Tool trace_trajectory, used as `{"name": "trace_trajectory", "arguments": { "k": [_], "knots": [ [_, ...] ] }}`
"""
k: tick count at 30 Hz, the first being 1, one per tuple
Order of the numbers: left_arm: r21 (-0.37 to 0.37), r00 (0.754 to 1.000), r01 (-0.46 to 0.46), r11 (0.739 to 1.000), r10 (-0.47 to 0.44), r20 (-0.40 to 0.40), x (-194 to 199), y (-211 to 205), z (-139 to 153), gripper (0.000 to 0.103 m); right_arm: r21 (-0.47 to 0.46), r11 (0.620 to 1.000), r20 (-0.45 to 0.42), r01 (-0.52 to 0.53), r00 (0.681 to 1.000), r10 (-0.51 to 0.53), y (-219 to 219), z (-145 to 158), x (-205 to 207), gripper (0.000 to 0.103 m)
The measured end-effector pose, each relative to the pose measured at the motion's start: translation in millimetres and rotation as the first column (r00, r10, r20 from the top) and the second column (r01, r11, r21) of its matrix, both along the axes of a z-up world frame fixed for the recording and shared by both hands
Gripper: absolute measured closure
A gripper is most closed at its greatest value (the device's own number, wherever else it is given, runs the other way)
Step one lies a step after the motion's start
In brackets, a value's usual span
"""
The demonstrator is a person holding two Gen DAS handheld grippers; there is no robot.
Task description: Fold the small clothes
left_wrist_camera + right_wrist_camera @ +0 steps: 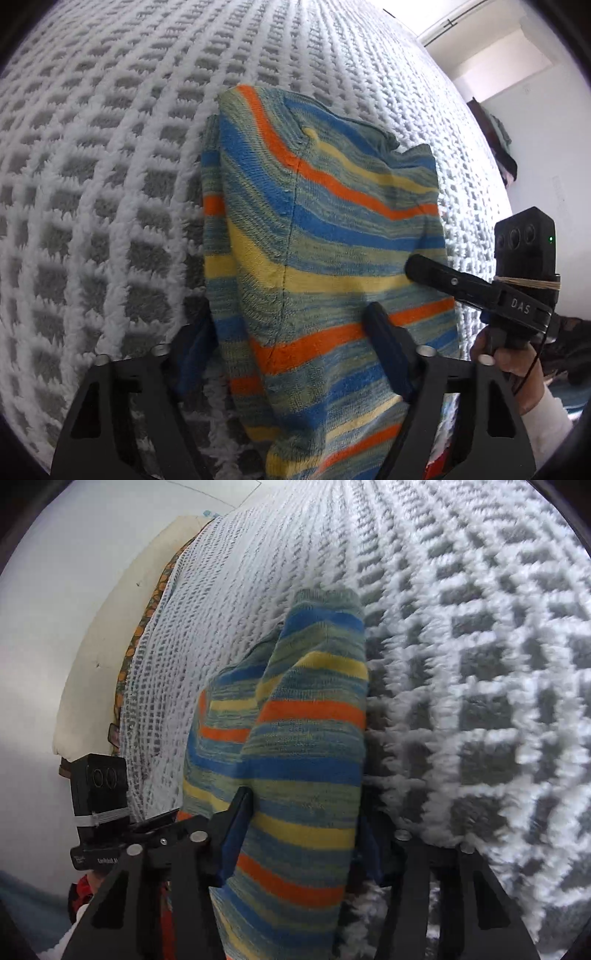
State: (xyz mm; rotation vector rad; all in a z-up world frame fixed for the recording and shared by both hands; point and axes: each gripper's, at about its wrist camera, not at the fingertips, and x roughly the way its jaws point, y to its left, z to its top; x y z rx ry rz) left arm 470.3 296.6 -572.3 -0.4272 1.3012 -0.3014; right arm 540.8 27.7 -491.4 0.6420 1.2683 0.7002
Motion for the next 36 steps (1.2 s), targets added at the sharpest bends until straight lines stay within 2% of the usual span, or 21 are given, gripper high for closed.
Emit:
{"name": "trace_trajectory", "arguments": {
  "k": [1,2,5,8,9,10,13,15,18,20,21,22,23,24,25,27,29,31,33,34,36],
  "knots": [
    [-0.025,1.0,0.005,1.0,-0.006,-0.004,2.2,-1.5,-1.2,0.087,-0.024,1.0,0.008,-0.01,1.0,0.011,5.6,1.1,0.5,0.078],
    [-0.055,1.0,-0.002,0.998,0.001,-0.015,3.4,-1.8,-1.1,0.089,-0.05,0.998,0.038,-0.031,0.999,0.033,12.1,7.5,-0.5,0.079],
    [-0.041,0.998,-0.008,0.999,0.01,0.054,-7.6,-7.2,18.3,0.09,-0.167,0.983,0.152,-0.08,0.983,0.106,28.3,40.2,-7.1,0.082],
    [-0.084,0.99,-0.056,0.995,0.066,0.126,-30.8,-1.6,50.5,0.09,-0.175,0.98,0.242,-0.096,0.961,0.137,36.8,77.0,-15.7,0.082],
    [-0.109,0.979,-0.094,0.99,0.112,0.171,-43.9,8.3,73.0,0.09,-0.178,0.978,0.275,-0.107,0.949,0.154,42.8,91.2,-19.3,0.082],
    [-0.114,0.976,-0.102,0.988,0.122,0.182,-48.2,12.7,79.1,0.09,-0.175,0.978,0.306,-0.118,0.937,0.167,49.2,105.8,-21.7,0.082],
    [-0.13,0.94,-0.165,0.978,0.196,0.278,-64.6,43.9,129.1,0.09,-0.122,0.981,0.394,-0.149,0.9,0.186,71.2,152.1,-24.2,0.082],
    [-0.128,0.905,-0.206,0.97,0.239,0.352,-70.2,69.6,166.8,0.09,-0.077,0.981,0.451,-0.175,0.872,0.191,88.5,182.8,-19.9,0.082],
    [-0.116,0.868,-0.255,0.96,0.281,0.41,-64.2,97.1,200.0,0.089,-0.02,0.977,0.492,-0.211,0.849,0.193,117.4,216.6,-1.1,0.082],
    [-0.074,0.86,-0.284,0.956,0.288,0.421,-53.1,102.2,198.1,0.08,-0.026,0.973,0.499,-0.231,0.84,0.213,139.5,224.2,18.1,0.081],
    [0.007,0.861,-0.327,0.945,0.295,0.414,-39.4,109.7,185.8,0.074,-0.042,0.972,0.487,-0.232,0.844,0.223,150.3,222.2,29.1,0.077],
    [0.035,0.86,-0.341,0.939,0.297,0.416,-48.1,109.9,177.4,0.055,-0.088,0.972,0.471,-0.219,0.85,0.234,159.5,217.4,39.2,0.063],
    [0.109,0.854,-0.384,0.917,0.307,0.421,-46.2,111.2,167.4,0.039,-0.157,0.971,0.462,-0.18,0.856,0.234,162.8,212.6,45.2,0.05],
    [0.236,0.844,-0.446,0.864,0.317,0.433,-51.6,112.1,149.6,0.036,-0.227,0.966,0.458,-0.126,0.861,0.22,162.0,206.7,48.4,0.029],
    [0.281,0.847,-0.452,0.846,0.308,0.434,-57.1,110.8,142.3,0.034,-0.28,0.956,0.455,-0.083,0.866,0.209,159.1,201.2,48.5,0.025],
    [0.343,0.854,-0.449,0.825,0.284,0.435,-79.4,100.2,128.4,0.028,-0.335,0.942,0.454,-0.034,0.87,0.193,145.5,194.5,37.1,0.025],
    [0.374,0.853,-0.456,0.807,0.276,0.443,-87.4,84.9,120.7,0.014,-0.37,0.929,0.458,-0.02,0.865,0.202,131.0,187.7,16.6,0.019],
    [0.445,0.848,-0.468,0.764,0.246,0.469,-106.3,61.7,117.3,0.005,-0.424,0.906,0.456,-0.005,0.863,0.218,117.5,178.8,-4.2,0.017],
    [0.481,0.846,-0.469,0.74,0.222,0.484,-117.2,48.6,125.1,0.003,-0.454,0.891,0.435,-0.009,0.871,0.231,102.8,167.6,-27.4,0.017],
    [0.496,0.851,-0.462,0.735,0.211,0.48,-120.3,42.1,135.8,0.003,-0.462,0.887,0.422,-0.014,0.876,0.234,98.8,162.5,-39.6,0.017],
    [0.509,0.864,-0.45,0.734,0.214,0.455,-127.0,29.9,136.8,0.003,-0.477,0.878,0.402,-0.031,0.881,0.249,91.1,151.6,-59.6,0.017]
  ]
}}
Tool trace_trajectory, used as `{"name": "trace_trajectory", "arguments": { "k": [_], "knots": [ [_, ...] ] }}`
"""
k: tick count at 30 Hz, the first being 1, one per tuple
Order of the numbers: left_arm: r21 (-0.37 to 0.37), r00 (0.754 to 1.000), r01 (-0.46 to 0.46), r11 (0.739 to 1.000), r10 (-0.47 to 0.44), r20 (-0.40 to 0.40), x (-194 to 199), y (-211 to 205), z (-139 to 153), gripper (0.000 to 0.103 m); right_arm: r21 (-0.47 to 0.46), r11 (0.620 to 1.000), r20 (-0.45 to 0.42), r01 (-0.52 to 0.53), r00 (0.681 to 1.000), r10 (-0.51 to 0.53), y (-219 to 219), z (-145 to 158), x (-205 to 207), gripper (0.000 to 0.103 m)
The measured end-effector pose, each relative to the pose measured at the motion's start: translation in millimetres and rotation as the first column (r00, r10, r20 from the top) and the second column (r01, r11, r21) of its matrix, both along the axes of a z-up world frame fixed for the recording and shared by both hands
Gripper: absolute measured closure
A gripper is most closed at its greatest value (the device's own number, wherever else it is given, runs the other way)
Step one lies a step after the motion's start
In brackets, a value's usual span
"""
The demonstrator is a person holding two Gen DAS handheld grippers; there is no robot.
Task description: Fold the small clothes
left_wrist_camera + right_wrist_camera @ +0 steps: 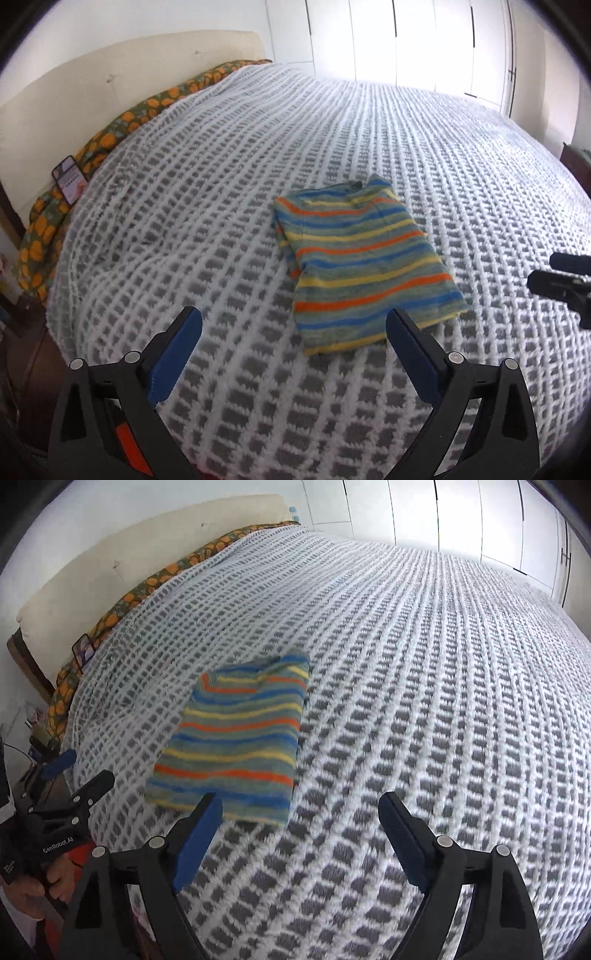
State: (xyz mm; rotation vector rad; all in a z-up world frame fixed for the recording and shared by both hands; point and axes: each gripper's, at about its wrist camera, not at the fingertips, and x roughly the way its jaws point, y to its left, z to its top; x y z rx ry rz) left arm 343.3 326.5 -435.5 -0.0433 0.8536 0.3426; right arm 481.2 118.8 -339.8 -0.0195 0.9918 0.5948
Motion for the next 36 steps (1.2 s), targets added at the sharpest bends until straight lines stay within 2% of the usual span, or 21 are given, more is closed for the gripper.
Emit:
{"name": "trace_trajectory", "arguments": {
  "k": [4,6,10,12,16,21,36],
  "knots": [
    [-0.003,0.997,-0.081,0.997,0.081,-0.007,-23.8,-9.2,1.5,0.003,-0.023,1.0,0.025,-0.003,1.0,0.004,-7.6,3.1,-46.2,0.013],
    [-0.005,0.993,-0.106,0.994,0.106,-0.051,-26.0,-6.5,-2.4,0.004,-0.038,0.999,0.028,-0.001,1.0,0.002,-8.3,4.5,-63.2,0.011],
    [0.03,0.987,-0.097,0.995,0.1,-0.127,-32.0,-13.7,-4.2,0.004,-0.085,0.996,0.028,-0.025,0.999,0.027,-6.3,9.4,-87.1,0.011],
    [0.005,0.985,-0.09,0.996,0.09,-0.147,-37.6,-17.2,1.1,0.004,-0.089,0.995,0.031,-0.036,0.999,0.039,-4.5,13.8,-94.9,0.011],
    [-0.02,0.984,-0.083,0.996,0.079,-0.16,-42.3,-19.3,10.0,0.003,-0.085,0.996,0.021,-0.043,0.999,0.045,-0.4,22.8,-101.2,0.011],
    [-0.033,0.985,-0.082,0.996,0.076,-0.158,-49.7,-19.1,22.3,0.003,-0.125,0.99,0.026,-0.069,0.997,0.073,8.1,33.5,-109.4,0.011],
    [-0.018,0.98,-0.083,0.996,0.078,-0.183,-51.2,-21.6,12.2,0.003,-0.177,0.982,0.045,-0.068,0.996,0.077,14.0,39.7,-112.1,0.011]
  ]
}}
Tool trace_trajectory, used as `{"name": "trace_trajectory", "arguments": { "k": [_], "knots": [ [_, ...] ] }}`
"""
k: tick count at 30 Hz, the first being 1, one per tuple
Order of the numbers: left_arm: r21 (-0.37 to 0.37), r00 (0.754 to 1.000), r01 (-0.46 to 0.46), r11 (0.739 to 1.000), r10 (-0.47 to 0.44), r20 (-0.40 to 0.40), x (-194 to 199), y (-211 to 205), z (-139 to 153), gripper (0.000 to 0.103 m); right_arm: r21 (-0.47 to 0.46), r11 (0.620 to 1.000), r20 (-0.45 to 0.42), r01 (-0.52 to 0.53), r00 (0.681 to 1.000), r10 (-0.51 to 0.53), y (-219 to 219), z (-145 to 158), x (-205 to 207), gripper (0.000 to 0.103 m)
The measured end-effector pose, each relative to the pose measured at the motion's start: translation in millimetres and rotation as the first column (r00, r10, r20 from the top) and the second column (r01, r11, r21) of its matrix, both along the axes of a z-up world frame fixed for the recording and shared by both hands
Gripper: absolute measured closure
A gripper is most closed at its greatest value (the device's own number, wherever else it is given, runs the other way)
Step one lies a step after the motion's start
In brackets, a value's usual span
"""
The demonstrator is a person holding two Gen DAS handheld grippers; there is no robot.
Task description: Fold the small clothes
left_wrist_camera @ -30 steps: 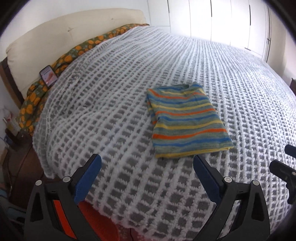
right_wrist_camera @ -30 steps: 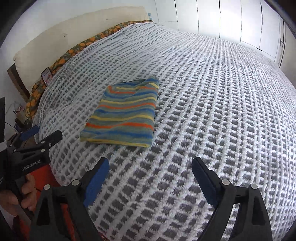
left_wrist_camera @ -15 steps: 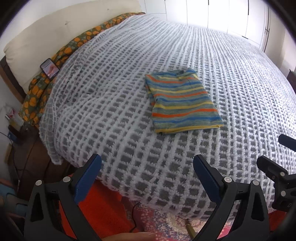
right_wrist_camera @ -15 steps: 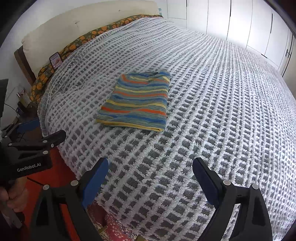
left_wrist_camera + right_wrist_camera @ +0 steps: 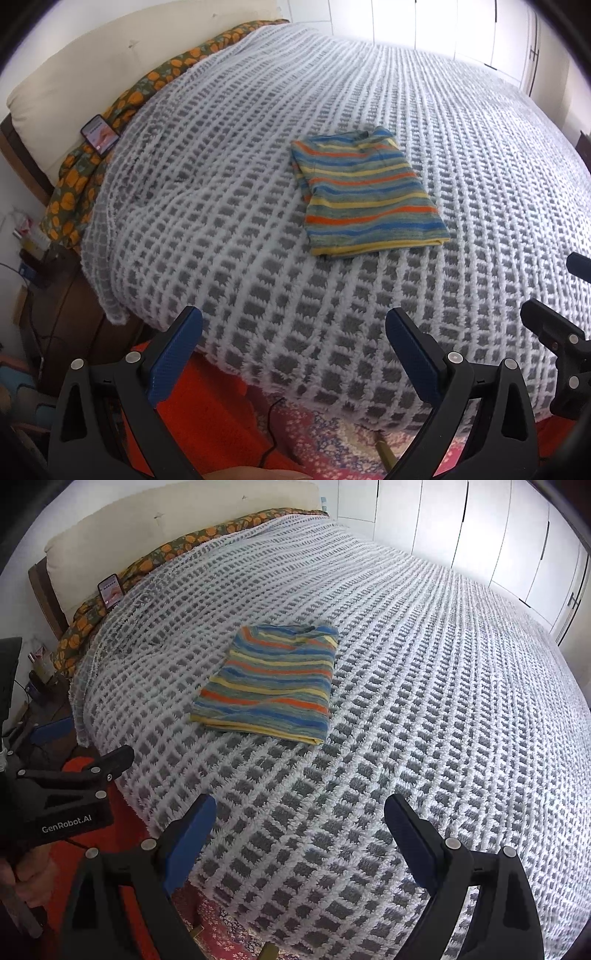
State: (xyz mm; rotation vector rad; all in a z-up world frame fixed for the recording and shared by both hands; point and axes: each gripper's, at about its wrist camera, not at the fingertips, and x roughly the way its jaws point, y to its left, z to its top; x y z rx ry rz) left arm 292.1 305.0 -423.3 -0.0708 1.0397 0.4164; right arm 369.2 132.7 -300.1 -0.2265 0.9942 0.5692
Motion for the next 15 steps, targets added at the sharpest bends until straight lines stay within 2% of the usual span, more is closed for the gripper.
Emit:
{"name": "trace_trajectory", "arguments": {
  "k": [15],
  "knots": [
    [-0.015,1.0,0.01,1.0,-0.01,-0.023,1.2,2.9,-8.5,0.003,0.006,1.0,-0.017,0.004,1.0,-0.004,1.3,-5.9,2.9,0.011]
  ]
}}
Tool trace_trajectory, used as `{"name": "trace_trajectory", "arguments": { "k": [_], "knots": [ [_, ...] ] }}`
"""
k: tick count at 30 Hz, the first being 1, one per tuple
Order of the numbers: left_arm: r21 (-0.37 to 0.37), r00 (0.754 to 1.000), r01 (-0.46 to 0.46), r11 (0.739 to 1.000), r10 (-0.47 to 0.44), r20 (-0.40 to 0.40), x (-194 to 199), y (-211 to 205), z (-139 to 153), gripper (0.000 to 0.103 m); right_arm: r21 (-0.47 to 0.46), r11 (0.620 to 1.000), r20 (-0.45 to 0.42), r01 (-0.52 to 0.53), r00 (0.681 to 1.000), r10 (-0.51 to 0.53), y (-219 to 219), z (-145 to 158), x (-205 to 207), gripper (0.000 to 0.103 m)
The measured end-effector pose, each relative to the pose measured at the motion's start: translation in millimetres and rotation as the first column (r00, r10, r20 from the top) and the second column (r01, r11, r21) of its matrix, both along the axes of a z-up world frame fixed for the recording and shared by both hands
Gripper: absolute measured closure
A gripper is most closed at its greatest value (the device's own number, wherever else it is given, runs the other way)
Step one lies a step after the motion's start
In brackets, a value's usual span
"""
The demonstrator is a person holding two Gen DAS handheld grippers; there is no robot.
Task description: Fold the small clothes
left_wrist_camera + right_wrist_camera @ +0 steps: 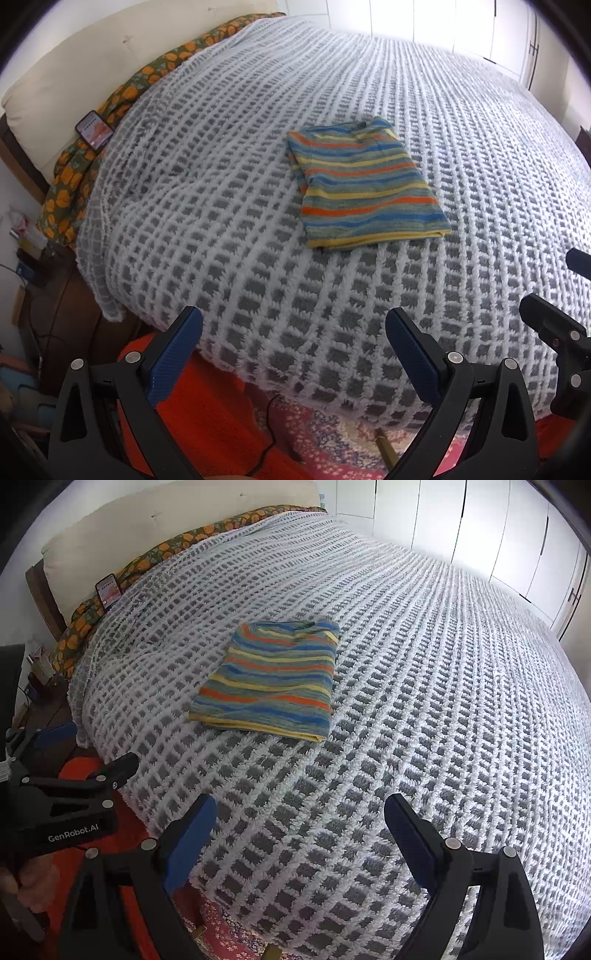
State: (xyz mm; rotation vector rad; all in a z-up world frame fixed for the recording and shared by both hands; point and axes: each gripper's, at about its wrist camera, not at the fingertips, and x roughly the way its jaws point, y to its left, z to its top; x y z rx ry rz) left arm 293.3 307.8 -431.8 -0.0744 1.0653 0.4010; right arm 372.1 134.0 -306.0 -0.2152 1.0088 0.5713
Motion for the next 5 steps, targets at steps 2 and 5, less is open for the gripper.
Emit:
{"name": "trace_trajectory", "arguments": {
  "k": [2,5],
  "knots": [
    [-0.006,1.0,0.004,1.0,-0.004,0.001,1.3,-0.2,0.5,0.003,0.005,1.0,-0.002,0.0,1.0,0.0,0.9,-0.1,0.7,0.011],
    [0.016,1.0,0.008,1.0,-0.009,0.015,1.7,-1.6,5.1,0.003,0.009,1.0,-0.001,-0.004,1.0,0.004,4.2,1.4,2.1,0.011]
  ]
}}
